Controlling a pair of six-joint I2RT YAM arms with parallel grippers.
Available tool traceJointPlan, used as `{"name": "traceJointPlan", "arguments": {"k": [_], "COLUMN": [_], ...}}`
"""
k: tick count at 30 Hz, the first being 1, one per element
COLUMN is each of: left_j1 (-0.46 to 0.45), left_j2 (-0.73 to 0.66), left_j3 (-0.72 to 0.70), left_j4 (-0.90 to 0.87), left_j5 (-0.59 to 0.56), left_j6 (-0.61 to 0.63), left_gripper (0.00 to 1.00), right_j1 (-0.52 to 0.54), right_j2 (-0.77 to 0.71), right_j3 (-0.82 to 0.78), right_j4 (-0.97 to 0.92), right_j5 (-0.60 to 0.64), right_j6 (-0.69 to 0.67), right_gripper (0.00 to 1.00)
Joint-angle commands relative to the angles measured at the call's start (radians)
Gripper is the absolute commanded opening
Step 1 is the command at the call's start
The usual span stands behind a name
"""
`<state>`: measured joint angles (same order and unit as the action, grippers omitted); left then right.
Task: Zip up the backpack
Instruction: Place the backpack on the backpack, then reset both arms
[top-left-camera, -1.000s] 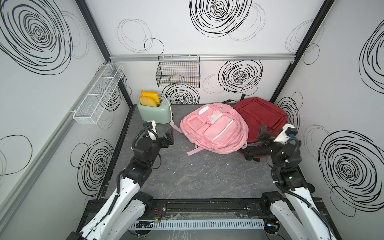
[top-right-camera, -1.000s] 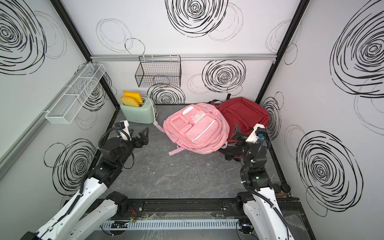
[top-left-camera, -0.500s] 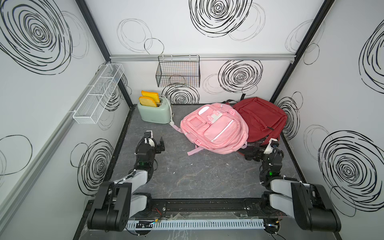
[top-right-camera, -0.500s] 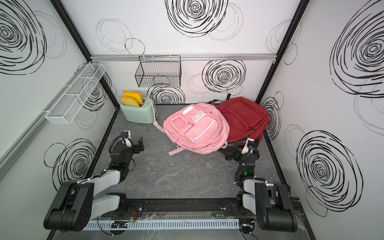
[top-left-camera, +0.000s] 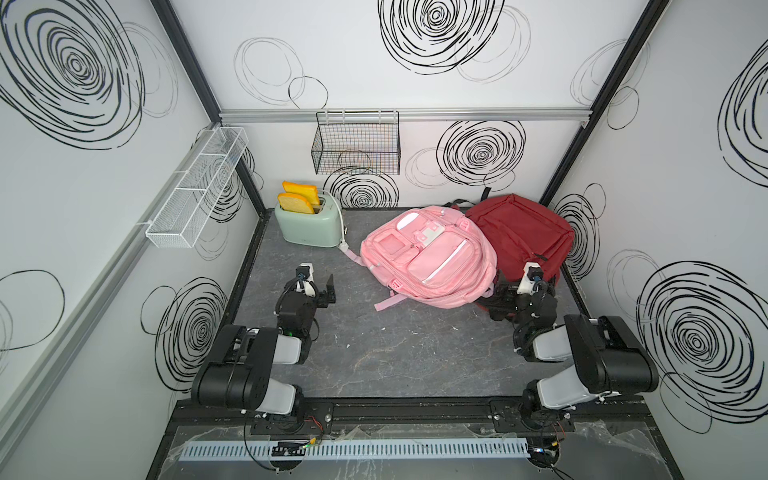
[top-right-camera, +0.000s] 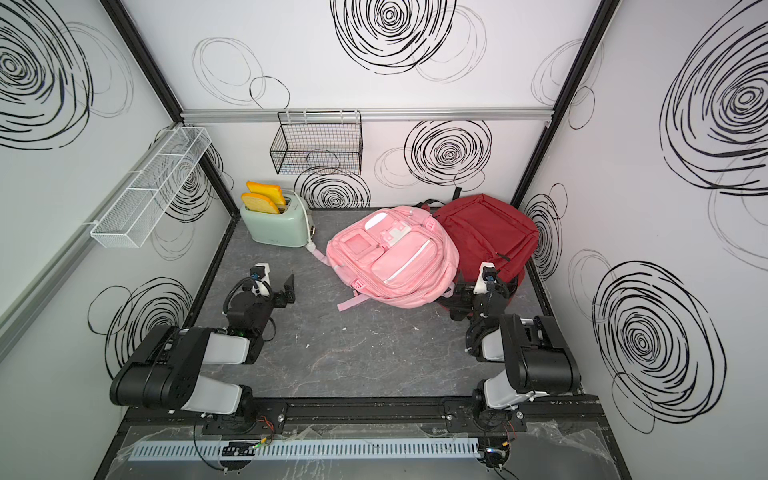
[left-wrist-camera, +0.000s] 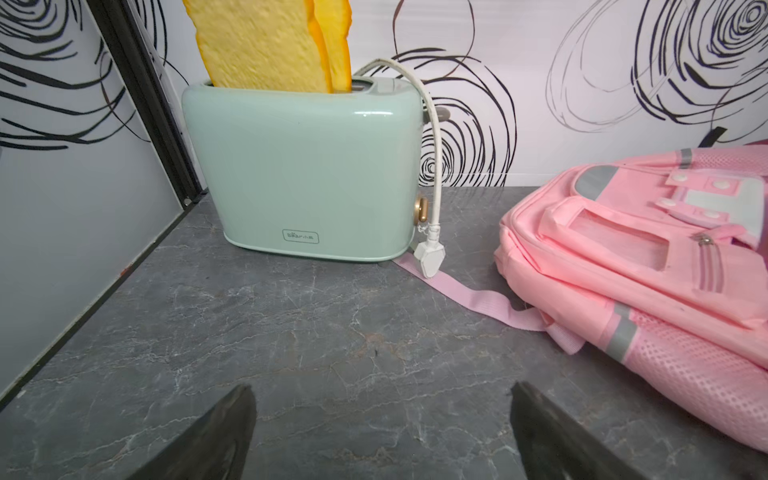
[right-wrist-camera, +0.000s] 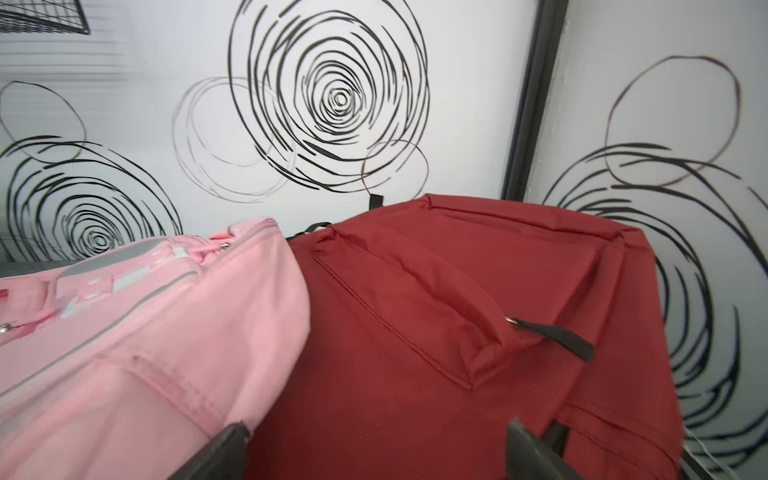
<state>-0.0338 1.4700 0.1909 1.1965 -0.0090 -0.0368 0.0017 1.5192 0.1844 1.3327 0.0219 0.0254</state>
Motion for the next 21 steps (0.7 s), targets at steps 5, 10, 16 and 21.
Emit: {"name": "traceJointPlan", "arguments": {"k": [5, 10, 16, 21], "left_j1": [-0.025, -0.024, -0.025, -0.025], "left_j2": [-0.007, -0.007, -0.007, -0.007], "left_j3": [0.02, 0.022, 0.021, 0.021], "left_j4": [0.078, 0.075, 0.075, 0.074], "left_j5": [-0.057, -0.055, -0.057, -0.056], "left_j6": [0.041, 0.04, 0.041, 0.04], "left_gripper": [0.98, 0.98, 0.98, 0.98], "right_j1": [-0.023, -0.025, -0.024, -0.025], "right_j2": [-0.002, -0.002, -0.002, -0.001], "right_j3": [0.031, 0.031, 0.032, 0.032], "right_j4": [-0.086, -0.088, -0.086, -0.087], "right_j5": [-0.096, -0.097, -0.097, -0.097], "right_j6": [-0.03, -0.03, -0.03, -0.03], "right_gripper": [0.99, 0.99, 0.99, 0.99]}}
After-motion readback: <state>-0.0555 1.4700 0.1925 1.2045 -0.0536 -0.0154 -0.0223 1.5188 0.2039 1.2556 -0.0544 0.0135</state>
